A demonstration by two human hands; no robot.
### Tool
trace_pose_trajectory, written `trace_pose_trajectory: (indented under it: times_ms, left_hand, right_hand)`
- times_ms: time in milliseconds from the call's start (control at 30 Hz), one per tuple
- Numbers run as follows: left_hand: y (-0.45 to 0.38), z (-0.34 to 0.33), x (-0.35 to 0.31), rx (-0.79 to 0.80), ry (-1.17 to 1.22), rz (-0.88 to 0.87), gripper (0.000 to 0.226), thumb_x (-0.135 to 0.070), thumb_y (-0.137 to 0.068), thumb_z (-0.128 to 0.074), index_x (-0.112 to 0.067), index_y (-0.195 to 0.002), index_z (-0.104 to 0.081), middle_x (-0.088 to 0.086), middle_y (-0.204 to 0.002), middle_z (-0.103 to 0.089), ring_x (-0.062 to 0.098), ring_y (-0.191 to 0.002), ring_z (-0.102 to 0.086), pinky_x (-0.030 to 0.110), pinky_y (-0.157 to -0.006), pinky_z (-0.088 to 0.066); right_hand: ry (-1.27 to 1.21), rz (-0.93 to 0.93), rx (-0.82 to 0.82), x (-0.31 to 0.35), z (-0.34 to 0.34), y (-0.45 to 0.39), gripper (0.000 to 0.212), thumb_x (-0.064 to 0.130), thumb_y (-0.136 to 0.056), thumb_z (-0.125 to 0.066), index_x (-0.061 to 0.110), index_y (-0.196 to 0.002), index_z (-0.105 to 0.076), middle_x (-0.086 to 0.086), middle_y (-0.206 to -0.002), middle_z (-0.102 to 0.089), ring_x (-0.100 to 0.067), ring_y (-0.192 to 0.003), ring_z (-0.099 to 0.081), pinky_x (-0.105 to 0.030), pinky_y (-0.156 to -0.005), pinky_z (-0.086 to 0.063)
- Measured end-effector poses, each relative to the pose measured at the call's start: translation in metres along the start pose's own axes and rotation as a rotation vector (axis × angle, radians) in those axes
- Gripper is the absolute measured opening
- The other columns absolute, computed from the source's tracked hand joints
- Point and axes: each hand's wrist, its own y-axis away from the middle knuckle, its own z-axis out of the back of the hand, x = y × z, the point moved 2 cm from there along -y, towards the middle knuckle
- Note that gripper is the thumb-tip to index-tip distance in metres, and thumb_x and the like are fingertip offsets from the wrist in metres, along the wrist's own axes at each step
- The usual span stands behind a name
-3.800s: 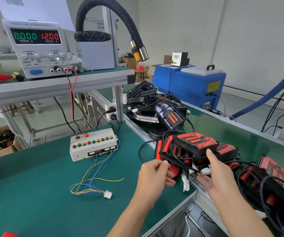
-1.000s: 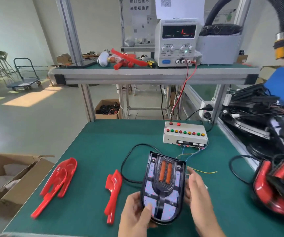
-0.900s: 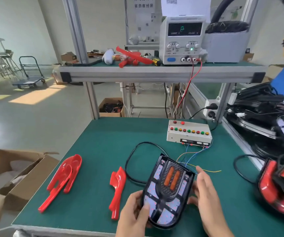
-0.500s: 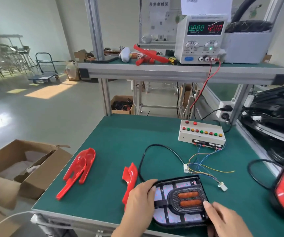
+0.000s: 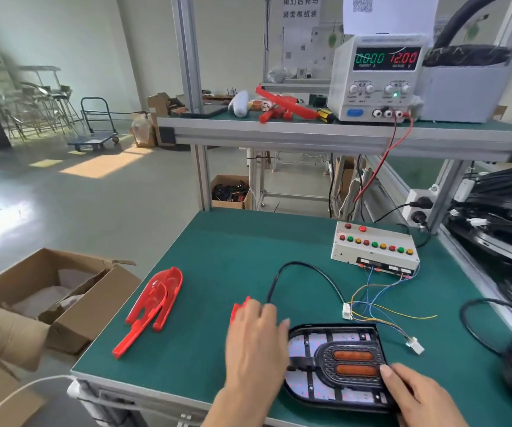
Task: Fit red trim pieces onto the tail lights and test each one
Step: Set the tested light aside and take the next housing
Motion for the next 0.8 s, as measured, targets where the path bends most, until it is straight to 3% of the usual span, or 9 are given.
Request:
trace_pose_trajectory:
  times_ms: [67, 167, 233, 300, 400, 567, 667, 800]
  left_hand:
    - [-0.004, 0.016, 0.015, -0.017, -0.116, 0.090, 0.029, -0.051, -0.097, -0.054, -0.022, -0.099, -0.054, 0.000, -0.102, -0.055, 0.024, -0.092, -0.060, 0.033, -0.075, -0.045]
    - [-0.008, 0.020, 0.036, 0.187, -0.240, 0.224, 0.041, -0.064, -0.093, -0.052, -0.025, -0.104, -0.048, -0.003, -0.108, -0.059, 0.024, -0.101, -0.065, 0.033, -0.071, -0.040]
    - [-0.008, 0.019, 0.042, 0.277, -0.261, 0.245, 0.045, -0.065, -0.090, -0.056, -0.024, -0.106, -0.051, -0.002, -0.108, -0.063, 0.026, -0.103, -0.066, 0.033, -0.071, -0.039]
    - [-0.008, 0.017, 0.045, 0.318, -0.276, 0.256, 0.040, -0.061, -0.088, -0.058, -0.023, -0.100, -0.053, 0.000, -0.106, -0.067, 0.027, -0.101, -0.067, 0.033, -0.070, -0.040]
    - [-0.008, 0.015, 0.045, 0.283, -0.259, 0.255, 0.027, -0.048, -0.087, -0.054, -0.023, -0.084, -0.048, 0.002, -0.093, -0.067, 0.029, -0.092, -0.068, 0.032, -0.065, -0.040]
    - [-0.007, 0.027, 0.033, 0.099, -0.149, 0.274, 0.034, -0.049, -0.087, -0.054, -0.017, -0.074, -0.053, -0.001, -0.064, -0.056, 0.028, -0.068, -0.059, 0.033, -0.058, -0.039]
    - [0.006, 0.030, 0.008, -0.049, 0.054, 0.257, 0.041, -0.057, -0.084, -0.054, -0.020, -0.067, -0.052, -0.003, -0.056, -0.056, 0.021, -0.059, -0.056, 0.035, -0.057, -0.046]
    - [0.031, 0.003, -0.049, -0.056, 0.423, 0.224, 0.045, -0.061, -0.081, -0.052, -0.021, -0.061, -0.050, -0.016, -0.057, -0.060, 0.011, -0.054, -0.054, 0.033, -0.060, -0.048]
  right_hand:
    - [-0.054, -0.005, 0.019, -0.004, -0.001, 0.000, 0.024, 0.041, -0.100, -0.056, 0.034, -0.083, -0.071, 0.017, -0.069, -0.069, -0.010, -0.070, -0.065, -0.019, -0.064, -0.045]
    - [-0.105, -0.011, 0.018, -0.007, -0.002, 0.000, 0.023, 0.040, -0.100, -0.057, 0.033, -0.084, -0.072, 0.015, -0.067, -0.070, -0.009, -0.066, -0.065, -0.022, -0.064, -0.045]
    - [-0.122, -0.004, 0.005, -0.006, -0.002, 0.001, 0.023, 0.041, -0.100, -0.058, 0.034, -0.083, -0.072, 0.017, -0.072, -0.071, -0.007, -0.073, -0.067, -0.020, -0.066, -0.045]
    - [-0.119, -0.003, 0.012, -0.006, -0.002, 0.002, 0.024, 0.043, -0.100, -0.056, 0.035, -0.083, -0.071, 0.015, -0.072, -0.072, -0.004, -0.066, -0.066, -0.019, -0.063, -0.045]
    - [-0.104, 0.000, 0.032, -0.007, -0.003, 0.003, 0.027, 0.047, -0.101, -0.052, 0.034, -0.086, -0.071, 0.015, -0.067, -0.071, 0.000, -0.056, -0.062, -0.017, -0.058, -0.044]
    - [-0.092, 0.032, 0.046, -0.009, -0.001, 0.002, 0.028, 0.046, -0.102, -0.051, 0.034, -0.087, -0.070, 0.014, -0.059, -0.067, 0.001, -0.050, -0.058, -0.020, -0.059, -0.044]
    - [-0.087, 0.038, 0.053, -0.009, -0.001, 0.003, 0.030, 0.044, -0.103, -0.049, 0.028, -0.085, -0.067, 0.006, -0.053, -0.063, -0.004, -0.047, -0.058, -0.021, -0.062, -0.047]
    - [-0.117, 0.032, -0.011, -0.007, -0.004, 0.005, 0.024, 0.041, -0.103, -0.050, 0.029, -0.086, -0.063, 0.002, -0.064, -0.065, -0.008, -0.047, -0.062, -0.013, -0.057, -0.042]
